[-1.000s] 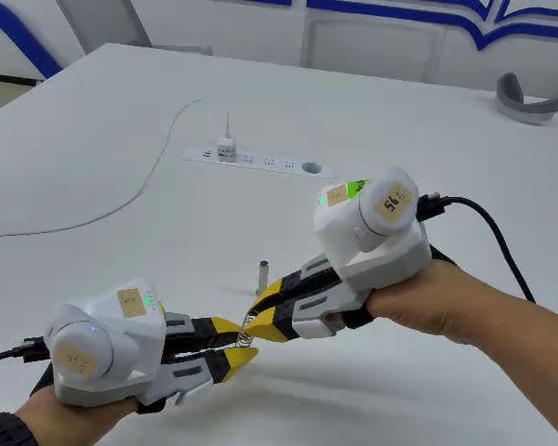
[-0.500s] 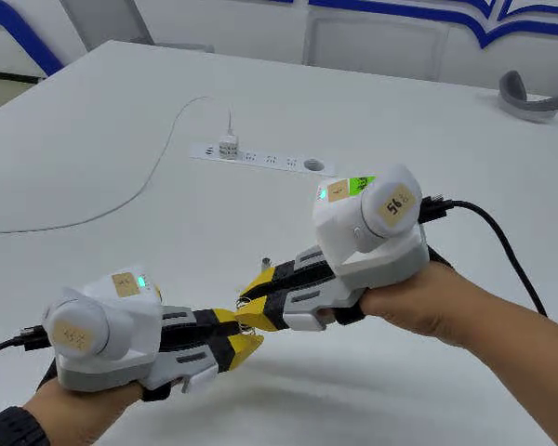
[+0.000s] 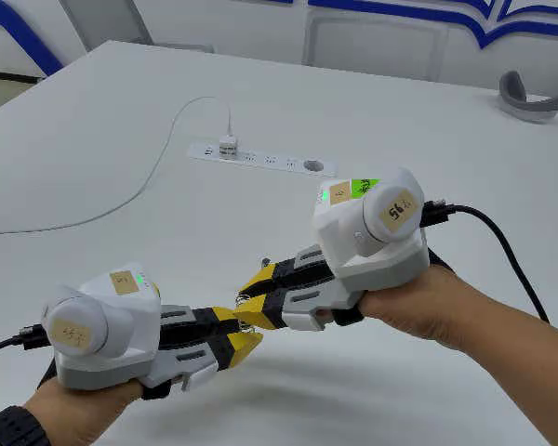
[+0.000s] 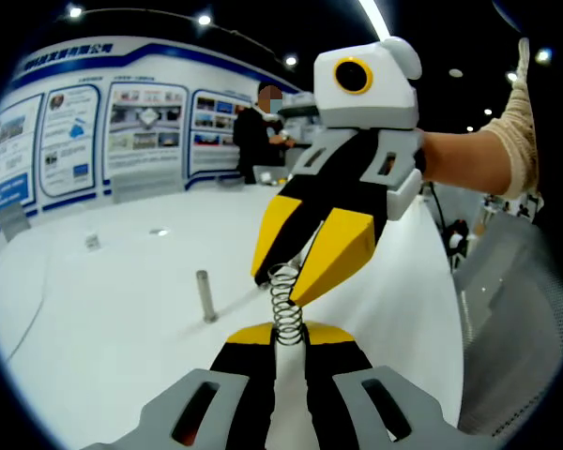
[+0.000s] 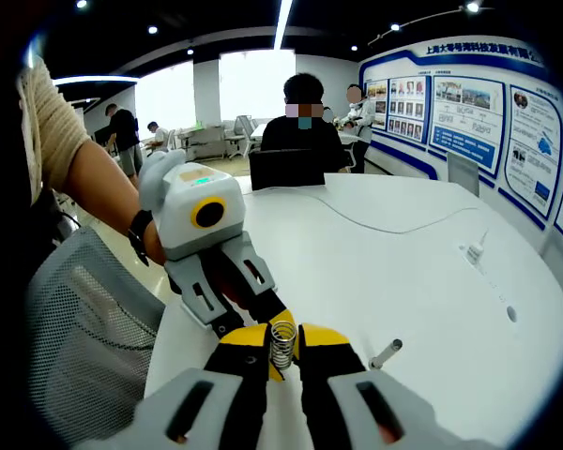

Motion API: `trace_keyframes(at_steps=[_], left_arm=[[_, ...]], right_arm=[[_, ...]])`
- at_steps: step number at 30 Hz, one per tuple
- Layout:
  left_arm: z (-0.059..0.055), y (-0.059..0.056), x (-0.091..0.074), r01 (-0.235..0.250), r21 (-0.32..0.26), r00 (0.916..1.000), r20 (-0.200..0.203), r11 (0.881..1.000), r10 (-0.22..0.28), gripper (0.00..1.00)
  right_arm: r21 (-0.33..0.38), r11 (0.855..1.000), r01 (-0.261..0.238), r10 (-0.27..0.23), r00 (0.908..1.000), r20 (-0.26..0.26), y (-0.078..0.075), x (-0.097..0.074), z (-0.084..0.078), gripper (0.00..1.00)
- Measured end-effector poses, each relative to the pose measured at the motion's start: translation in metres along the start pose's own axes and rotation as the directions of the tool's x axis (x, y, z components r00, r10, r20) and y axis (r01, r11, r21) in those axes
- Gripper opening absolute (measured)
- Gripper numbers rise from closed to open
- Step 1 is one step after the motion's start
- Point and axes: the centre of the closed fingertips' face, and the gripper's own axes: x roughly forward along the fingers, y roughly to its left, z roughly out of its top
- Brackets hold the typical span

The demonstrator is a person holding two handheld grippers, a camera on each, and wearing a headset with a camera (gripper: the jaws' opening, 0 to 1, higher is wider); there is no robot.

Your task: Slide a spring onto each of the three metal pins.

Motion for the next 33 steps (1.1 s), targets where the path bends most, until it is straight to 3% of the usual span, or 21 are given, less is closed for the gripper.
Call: trace_keyframes(at_steps=[8, 16, 33], left_arm=[[0.0001, 0.0006, -0.0009, -0.002, 0.005, 1.0, -0.003, 1.0, 0.002, 0.1], [0.0022, 0.0006, -0.0007, -0.01, 0.053, 0.9999, -0.002, 0.999, 0.01, 0.12], [0.0038, 0.0067, -0.0032, -0.04, 0.051, 0.9992, 0.003, 0.998, 0.04, 0.34]], right_arm=[[-0.01, 1.0, 0.001, -0.001, 1.0, 0.002, 0.0002, 0.0007, 0.0002, 0.12], [0.01, 1.0, -0.004, 0.004, 1.0, 0.008, 0.0006, 0.001, 0.0017, 0.12], [0.011, 1.0, 0.008, -0.009, 0.9999, 0.011, -0.0026, -0.0014, 0.0025, 0.11]])
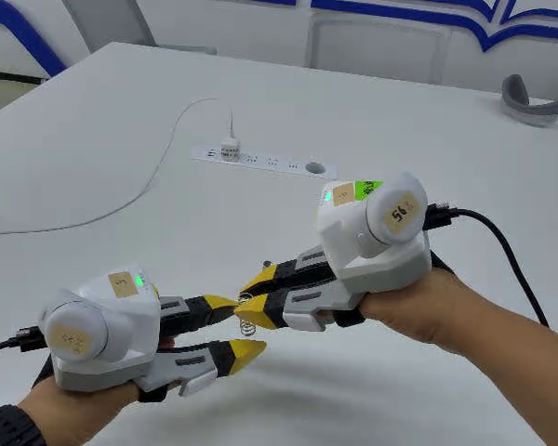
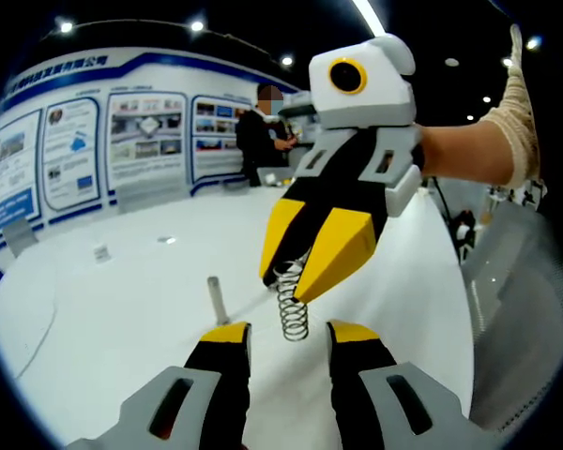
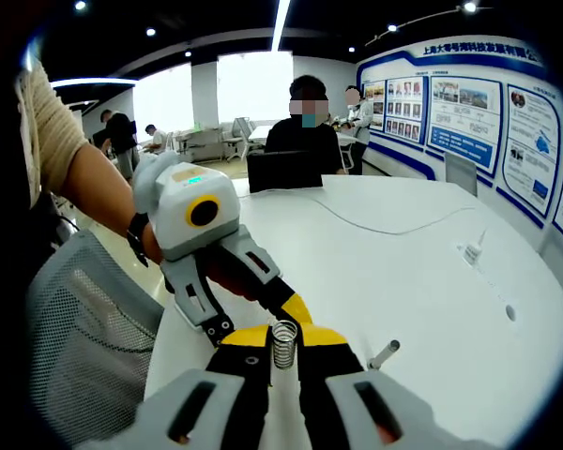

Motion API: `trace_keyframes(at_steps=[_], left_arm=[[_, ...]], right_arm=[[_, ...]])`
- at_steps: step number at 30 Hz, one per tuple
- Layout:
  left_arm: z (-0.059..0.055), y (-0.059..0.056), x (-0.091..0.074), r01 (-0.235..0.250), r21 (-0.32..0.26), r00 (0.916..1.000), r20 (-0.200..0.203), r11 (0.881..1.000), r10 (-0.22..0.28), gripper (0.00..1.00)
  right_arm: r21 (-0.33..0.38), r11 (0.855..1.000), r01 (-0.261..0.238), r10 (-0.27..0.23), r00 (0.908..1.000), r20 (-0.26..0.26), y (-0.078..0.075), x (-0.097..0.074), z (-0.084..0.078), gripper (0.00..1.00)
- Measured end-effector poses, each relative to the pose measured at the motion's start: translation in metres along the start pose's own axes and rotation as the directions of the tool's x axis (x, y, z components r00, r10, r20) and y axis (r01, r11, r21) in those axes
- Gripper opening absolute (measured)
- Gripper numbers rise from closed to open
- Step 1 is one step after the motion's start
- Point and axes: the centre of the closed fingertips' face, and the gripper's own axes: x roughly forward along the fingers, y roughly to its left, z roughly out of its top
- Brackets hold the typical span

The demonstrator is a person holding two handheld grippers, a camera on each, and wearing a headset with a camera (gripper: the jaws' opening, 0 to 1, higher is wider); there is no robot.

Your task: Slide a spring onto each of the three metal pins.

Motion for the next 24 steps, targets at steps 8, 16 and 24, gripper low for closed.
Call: trace_keyframes(at_steps=[8, 16, 24], left_arm=[[-0.002, 0.006, -0.003, -0.027, -0.015, 0.9996, 0.0, 1.0, 0.027, 0.45], [-0.004, 0.012, -0.006, -0.057, -0.036, 0.9984, -0.002, 0.998, 0.057, 0.57], [-0.004, 0.016, -0.007, -0.074, -0.049, 0.9973, 0.004, 0.996, 0.074, 0.63]], right_arm=[[0.002, 1.0, 0.01, -0.01, 0.9999, 0.005, -0.003, -0.002, 0.001, 0.11], [0.004, 1.0, 0.024, -0.024, 0.9996, 0.017, -0.007, -0.004, 0.004, 0.11], [0.006, 0.999, 0.04, -0.04, 0.9988, 0.029, -0.012, -0.007, 0.006, 0.11]])
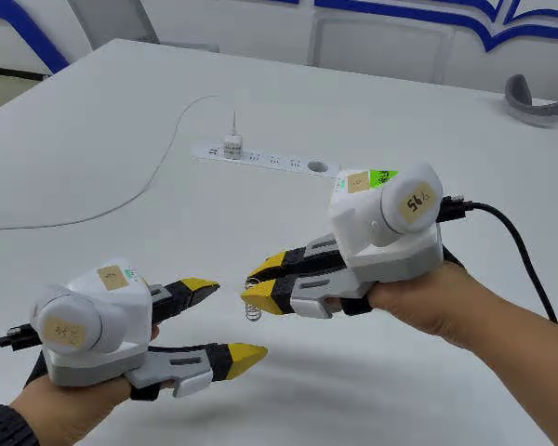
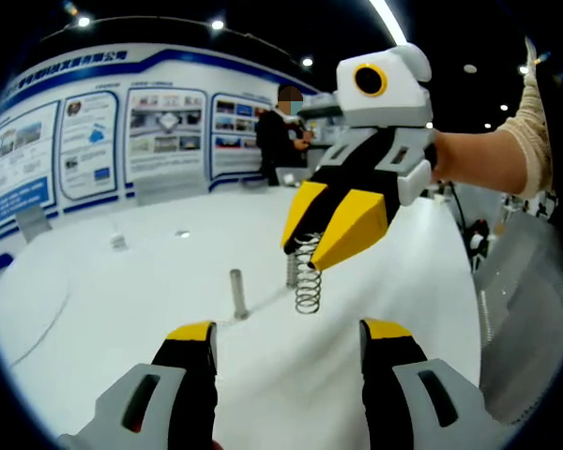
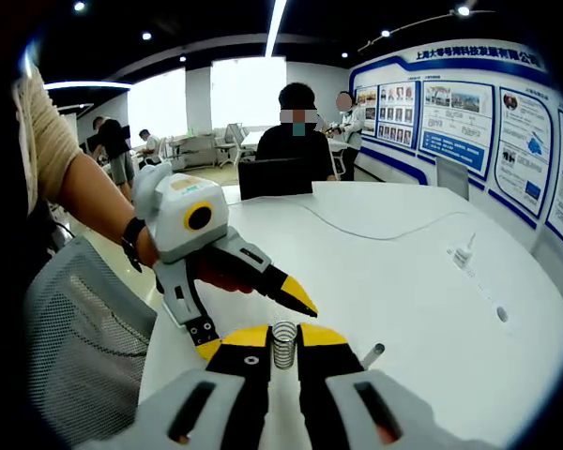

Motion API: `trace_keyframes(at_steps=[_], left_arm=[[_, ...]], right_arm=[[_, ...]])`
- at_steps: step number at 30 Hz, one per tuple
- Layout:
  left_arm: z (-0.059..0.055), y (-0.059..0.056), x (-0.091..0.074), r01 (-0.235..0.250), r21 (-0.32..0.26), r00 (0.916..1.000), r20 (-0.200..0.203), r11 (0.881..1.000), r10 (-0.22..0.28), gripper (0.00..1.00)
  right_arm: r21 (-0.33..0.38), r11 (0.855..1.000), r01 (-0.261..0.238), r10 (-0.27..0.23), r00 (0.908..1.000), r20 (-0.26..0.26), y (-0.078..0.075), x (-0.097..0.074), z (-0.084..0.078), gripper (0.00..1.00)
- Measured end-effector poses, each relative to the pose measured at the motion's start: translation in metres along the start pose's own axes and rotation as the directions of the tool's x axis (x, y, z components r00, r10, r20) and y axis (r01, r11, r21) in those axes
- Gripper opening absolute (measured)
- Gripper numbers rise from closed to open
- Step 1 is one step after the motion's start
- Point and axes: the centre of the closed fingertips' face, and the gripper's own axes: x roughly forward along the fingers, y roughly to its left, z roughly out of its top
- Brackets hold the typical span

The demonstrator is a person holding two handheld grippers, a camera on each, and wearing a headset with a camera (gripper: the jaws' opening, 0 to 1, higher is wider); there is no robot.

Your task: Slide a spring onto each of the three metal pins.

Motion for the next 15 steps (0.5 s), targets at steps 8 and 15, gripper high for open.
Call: trace_keyframes(at_steps=[8, 15], left_arm=[[0.0, 0.002, -0.001, -0.01, -0.003, 1.0, 0.001, 1.0, 0.01, 0.65], [-0.001, 0.003, -0.001, -0.012, -0.005, 0.9999, 0.0, 1.0, 0.012, 0.66]], right_arm=[[0.005, 0.999, 0.031, -0.031, 0.9993, 0.019, -0.012, -0.005, 0.004, 0.11], [0.02, 0.996, 0.086, -0.087, 0.9956, 0.036, -0.034, -0.014, 0.007, 0.11]])
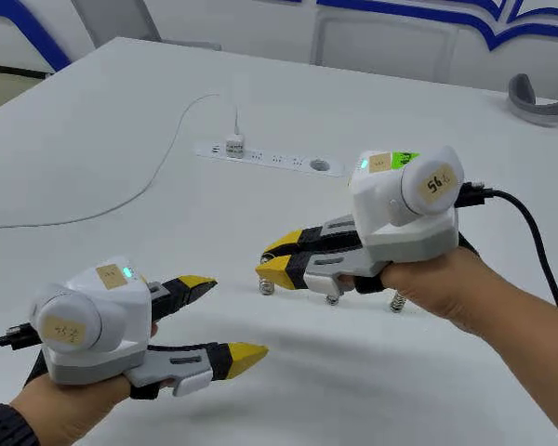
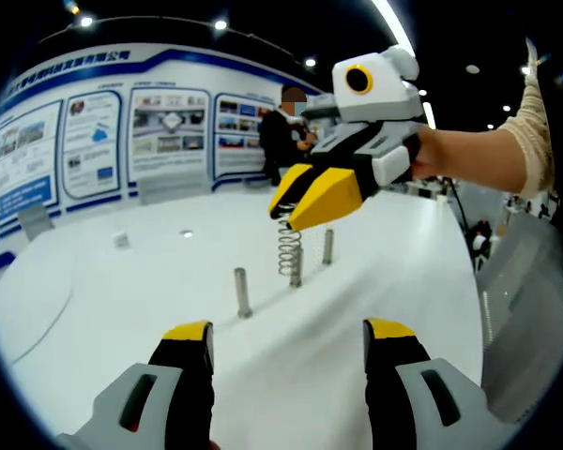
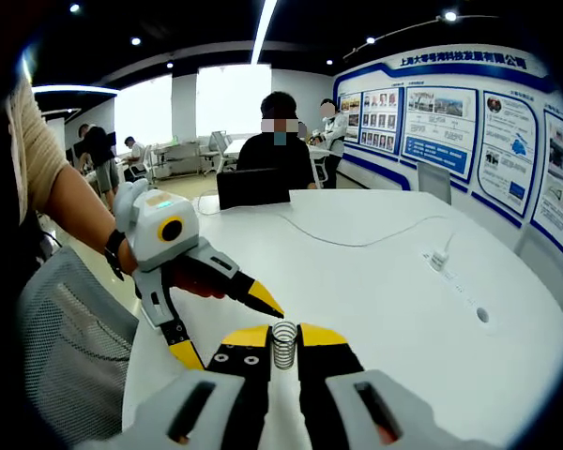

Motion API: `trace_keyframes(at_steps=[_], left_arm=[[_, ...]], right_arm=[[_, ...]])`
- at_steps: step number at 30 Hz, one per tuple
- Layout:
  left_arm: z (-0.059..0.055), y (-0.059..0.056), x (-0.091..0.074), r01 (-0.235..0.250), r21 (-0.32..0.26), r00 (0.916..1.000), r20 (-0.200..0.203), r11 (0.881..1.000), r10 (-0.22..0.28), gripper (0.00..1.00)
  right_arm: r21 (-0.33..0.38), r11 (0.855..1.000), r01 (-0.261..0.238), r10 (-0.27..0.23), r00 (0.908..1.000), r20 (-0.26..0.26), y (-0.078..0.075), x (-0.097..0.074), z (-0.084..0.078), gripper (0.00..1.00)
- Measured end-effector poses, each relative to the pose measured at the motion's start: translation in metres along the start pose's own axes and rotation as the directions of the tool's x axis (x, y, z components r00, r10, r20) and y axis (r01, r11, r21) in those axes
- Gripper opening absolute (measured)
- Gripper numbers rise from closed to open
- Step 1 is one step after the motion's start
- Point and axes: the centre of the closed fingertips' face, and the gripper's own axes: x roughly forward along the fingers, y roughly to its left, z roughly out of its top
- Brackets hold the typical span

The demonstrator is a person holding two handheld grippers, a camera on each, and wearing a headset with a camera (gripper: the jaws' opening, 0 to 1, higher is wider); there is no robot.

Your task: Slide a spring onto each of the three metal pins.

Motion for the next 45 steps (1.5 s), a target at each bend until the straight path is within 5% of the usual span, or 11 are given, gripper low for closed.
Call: trace_keyframes(at_steps=[17, 45], left_arm=[[-0.001, 0.002, -0.002, -0.009, 0.0, 1.0, -0.003, 1.0, 0.009, 0.65], [-0.007, 0.005, -0.004, -0.012, -0.004, 0.9997, -0.02, 1.0, 0.012, 0.64]], right_arm=[[0.031, 0.996, 0.087, -0.088, 0.9956, 0.033, -0.034, 0.003, 0.005, 0.11], [0.087, 0.988, 0.125, -0.127, 0.9918, 0.019, -0.051, 0.026, -0.01, 0.11]])
